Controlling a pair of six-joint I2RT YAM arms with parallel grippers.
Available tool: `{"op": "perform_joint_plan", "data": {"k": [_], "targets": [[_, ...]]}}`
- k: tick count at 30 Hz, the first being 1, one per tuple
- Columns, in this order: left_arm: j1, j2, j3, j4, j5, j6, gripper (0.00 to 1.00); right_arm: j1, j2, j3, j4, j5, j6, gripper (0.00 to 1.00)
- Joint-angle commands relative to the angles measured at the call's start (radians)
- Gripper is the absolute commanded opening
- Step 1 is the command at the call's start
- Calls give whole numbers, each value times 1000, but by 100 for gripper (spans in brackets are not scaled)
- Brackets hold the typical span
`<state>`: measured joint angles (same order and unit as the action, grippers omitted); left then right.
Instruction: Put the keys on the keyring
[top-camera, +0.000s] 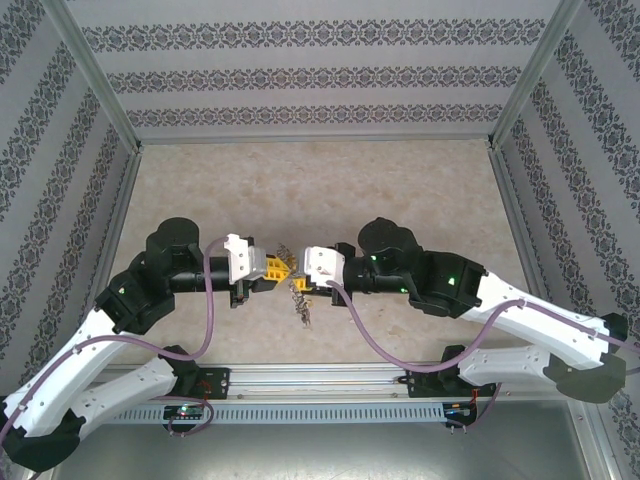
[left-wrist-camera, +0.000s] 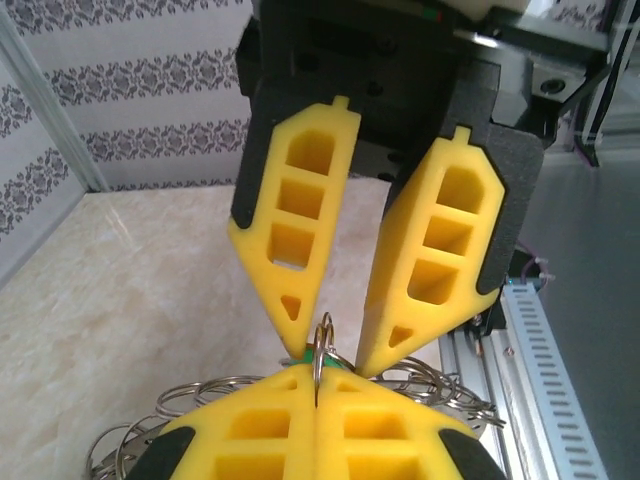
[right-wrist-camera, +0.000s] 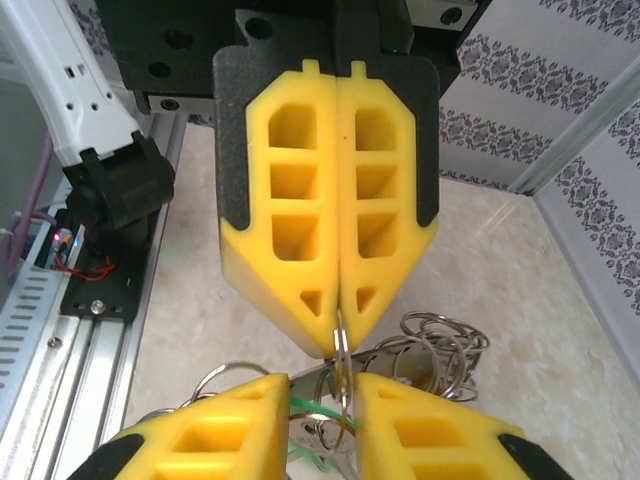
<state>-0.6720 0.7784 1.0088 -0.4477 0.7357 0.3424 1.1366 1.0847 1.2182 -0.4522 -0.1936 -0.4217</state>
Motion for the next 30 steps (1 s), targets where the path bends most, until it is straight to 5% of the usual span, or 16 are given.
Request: {"op": "perform_joint_plan", "data": {"k": [1, 12, 16, 19, 21, 30], "targets": [[9, -22, -8, 201, 77, -100, 0, 0, -28, -32, 76, -29, 43, 22], [11, -34, -56, 331, 132, -190, 0, -11, -56, -60, 127, -34, 46, 0], [11, -3, 4, 184, 87, -99, 0, -12, -44, -24, 59, 25, 15, 0], [11, 30, 63, 12, 18, 18, 21, -13, 11, 57, -59, 72, -27, 0], [10, 48, 85, -52, -11, 70, 23, -13, 53, 111, -123, 85, -48, 0], [11, 77, 94, -100, -35, 118, 0, -13, 111, 194, -180, 37, -77, 0]]}}
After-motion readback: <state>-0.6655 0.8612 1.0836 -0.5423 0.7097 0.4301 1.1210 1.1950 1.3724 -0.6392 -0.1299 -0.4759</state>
